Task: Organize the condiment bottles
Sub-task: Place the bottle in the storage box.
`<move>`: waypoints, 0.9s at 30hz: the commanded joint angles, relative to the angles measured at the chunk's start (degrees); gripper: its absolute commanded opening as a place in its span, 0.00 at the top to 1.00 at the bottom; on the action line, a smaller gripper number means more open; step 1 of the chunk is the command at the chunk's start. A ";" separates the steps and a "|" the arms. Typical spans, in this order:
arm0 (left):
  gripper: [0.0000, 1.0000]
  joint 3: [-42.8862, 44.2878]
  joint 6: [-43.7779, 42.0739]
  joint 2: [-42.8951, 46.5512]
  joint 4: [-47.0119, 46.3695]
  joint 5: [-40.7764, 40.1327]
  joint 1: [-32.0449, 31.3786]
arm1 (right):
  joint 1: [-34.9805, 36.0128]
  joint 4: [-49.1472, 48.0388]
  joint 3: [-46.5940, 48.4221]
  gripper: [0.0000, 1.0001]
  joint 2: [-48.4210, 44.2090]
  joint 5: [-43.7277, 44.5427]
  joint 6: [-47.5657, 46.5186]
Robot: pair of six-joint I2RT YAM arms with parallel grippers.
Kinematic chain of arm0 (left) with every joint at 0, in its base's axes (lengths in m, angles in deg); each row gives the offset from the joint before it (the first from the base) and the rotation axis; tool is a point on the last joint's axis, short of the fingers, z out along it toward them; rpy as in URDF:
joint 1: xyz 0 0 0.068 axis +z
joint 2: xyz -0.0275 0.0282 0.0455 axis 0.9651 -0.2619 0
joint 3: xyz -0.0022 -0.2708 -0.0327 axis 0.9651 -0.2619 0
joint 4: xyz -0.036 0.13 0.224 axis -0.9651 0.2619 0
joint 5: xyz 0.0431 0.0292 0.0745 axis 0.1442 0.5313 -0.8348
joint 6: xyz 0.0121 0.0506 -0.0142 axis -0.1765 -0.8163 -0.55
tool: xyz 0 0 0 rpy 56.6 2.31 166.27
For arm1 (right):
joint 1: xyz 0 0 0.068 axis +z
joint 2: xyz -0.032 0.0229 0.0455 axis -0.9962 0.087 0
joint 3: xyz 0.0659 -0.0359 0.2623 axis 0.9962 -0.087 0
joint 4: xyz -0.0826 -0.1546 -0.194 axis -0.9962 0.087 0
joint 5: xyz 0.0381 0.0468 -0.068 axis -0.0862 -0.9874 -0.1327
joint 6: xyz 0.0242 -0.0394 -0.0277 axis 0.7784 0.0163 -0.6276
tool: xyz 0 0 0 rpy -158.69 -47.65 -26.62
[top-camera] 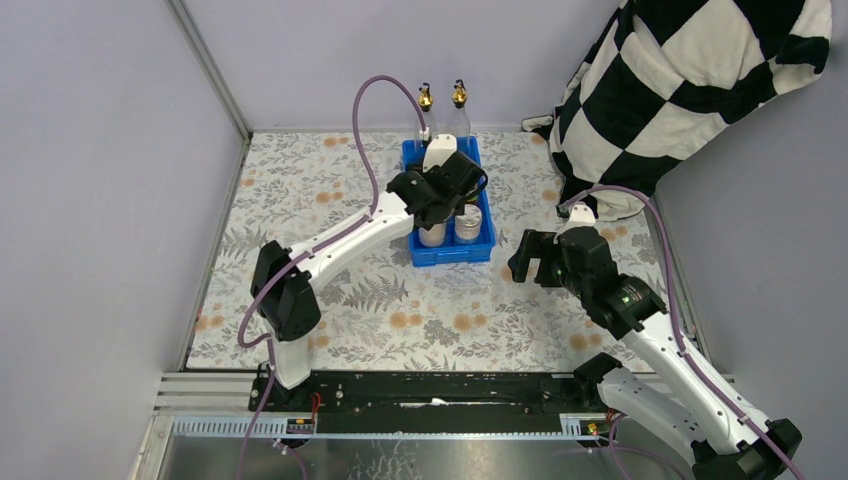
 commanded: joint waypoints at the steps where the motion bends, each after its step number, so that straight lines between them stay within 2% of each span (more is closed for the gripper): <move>1: 0.83 -4.01 1.10 2.35 -4.63 0.92 0.16 | 0.14 -0.45 -0.22 0.00 -0.45 1.01 -0.89; 13: 0.83 -14.57 2.71 5.65 -13.14 2.49 -0.43 | 0.17 -0.69 -0.24 0.00 0.14 0.73 -0.89; 23: 0.83 -18.70 2.55 7.81 -17.64 2.23 -0.83 | 0.13 -0.77 -0.18 0.00 0.35 0.72 -0.93; 27: 0.83 -16.95 2.06 6.30 -16.54 2.04 -0.81 | 0.17 -0.72 -0.22 0.00 0.43 0.71 -1.06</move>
